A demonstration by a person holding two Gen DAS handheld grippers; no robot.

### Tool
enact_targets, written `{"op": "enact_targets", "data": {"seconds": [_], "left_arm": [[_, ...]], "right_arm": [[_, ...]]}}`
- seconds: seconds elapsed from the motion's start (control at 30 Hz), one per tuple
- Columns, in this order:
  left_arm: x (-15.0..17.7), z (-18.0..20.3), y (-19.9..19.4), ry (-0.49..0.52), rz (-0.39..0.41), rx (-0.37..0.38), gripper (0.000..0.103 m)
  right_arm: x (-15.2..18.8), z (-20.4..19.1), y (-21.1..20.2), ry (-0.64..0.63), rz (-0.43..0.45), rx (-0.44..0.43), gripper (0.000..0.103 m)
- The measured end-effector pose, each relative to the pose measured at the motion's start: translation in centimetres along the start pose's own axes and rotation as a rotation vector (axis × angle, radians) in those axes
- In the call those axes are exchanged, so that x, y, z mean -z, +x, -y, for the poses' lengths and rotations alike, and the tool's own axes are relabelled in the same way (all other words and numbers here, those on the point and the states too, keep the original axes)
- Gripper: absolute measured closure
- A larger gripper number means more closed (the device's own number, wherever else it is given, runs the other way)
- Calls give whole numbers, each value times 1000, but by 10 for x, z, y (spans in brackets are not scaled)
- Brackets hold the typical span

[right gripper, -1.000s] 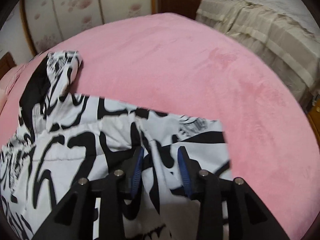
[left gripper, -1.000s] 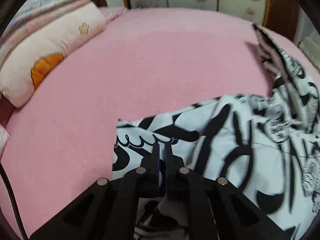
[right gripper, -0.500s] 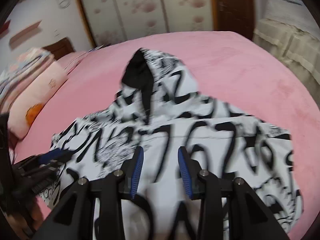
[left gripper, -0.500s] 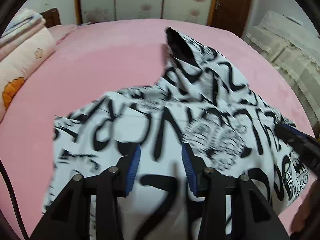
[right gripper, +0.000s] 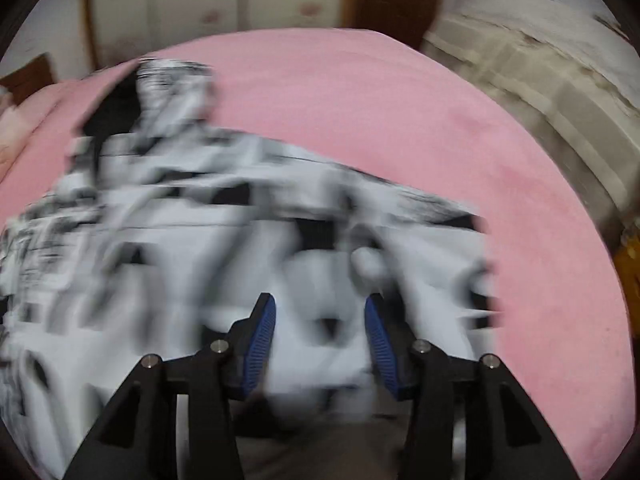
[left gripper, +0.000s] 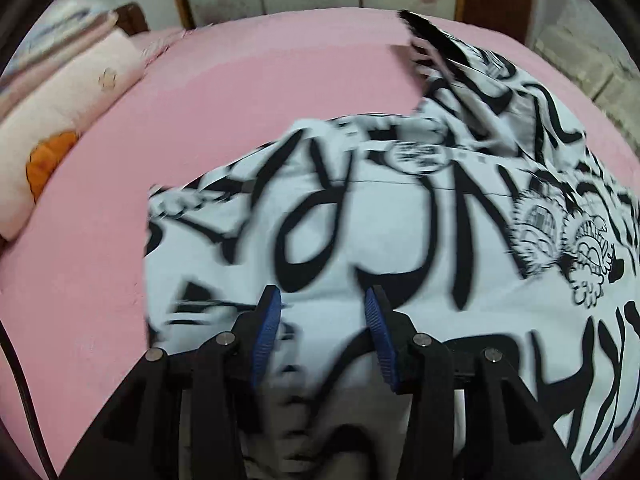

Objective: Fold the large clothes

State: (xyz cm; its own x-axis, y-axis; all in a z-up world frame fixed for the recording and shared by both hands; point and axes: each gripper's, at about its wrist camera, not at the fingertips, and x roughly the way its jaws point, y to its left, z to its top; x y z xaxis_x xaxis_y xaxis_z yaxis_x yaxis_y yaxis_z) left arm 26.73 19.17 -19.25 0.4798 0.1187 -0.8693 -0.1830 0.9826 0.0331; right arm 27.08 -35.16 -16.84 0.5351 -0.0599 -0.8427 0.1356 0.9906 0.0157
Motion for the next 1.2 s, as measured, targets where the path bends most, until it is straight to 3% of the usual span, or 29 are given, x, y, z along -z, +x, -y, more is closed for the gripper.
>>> {"op": "enact_targets", "data": {"seconds": [0.03, 0.07, 0.1, 0.33, 0.7, 0.83, 0.97, 1.1, 1.2], "left_arm": [[1, -4, 0, -5, 2, 17, 63], [3, -5, 0, -3, 7, 26, 63], [6, -5, -2, 6, 13, 19, 63], [9, 0, -3, 11, -7, -37, 63], [7, -1, -1, 15, -34, -38, 62], [15, 3, 1, 48, 7, -55, 60], [21, 7, -2, 74, 42, -77, 59], [14, 4, -1, 75, -8, -59, 58], [-1, 4, 1, 98, -132, -38, 52]], "right_arm": [[2, 13, 1, 22, -1, -13, 65], [3, 21, 1, 31, -4, -16, 81], [5, 26, 1, 33, -6, -24, 84], [9, 11, -2, 17, -8, 37, 81], [9, 18, 3, 43, -46, 8, 80], [13, 19, 4, 71, -30, 0, 80], [16, 11, 4, 19, -26, 40, 80], [5, 11, 6, 19, -106, 44, 79], [-16, 8, 6, 2, -236, 56, 76]]}}
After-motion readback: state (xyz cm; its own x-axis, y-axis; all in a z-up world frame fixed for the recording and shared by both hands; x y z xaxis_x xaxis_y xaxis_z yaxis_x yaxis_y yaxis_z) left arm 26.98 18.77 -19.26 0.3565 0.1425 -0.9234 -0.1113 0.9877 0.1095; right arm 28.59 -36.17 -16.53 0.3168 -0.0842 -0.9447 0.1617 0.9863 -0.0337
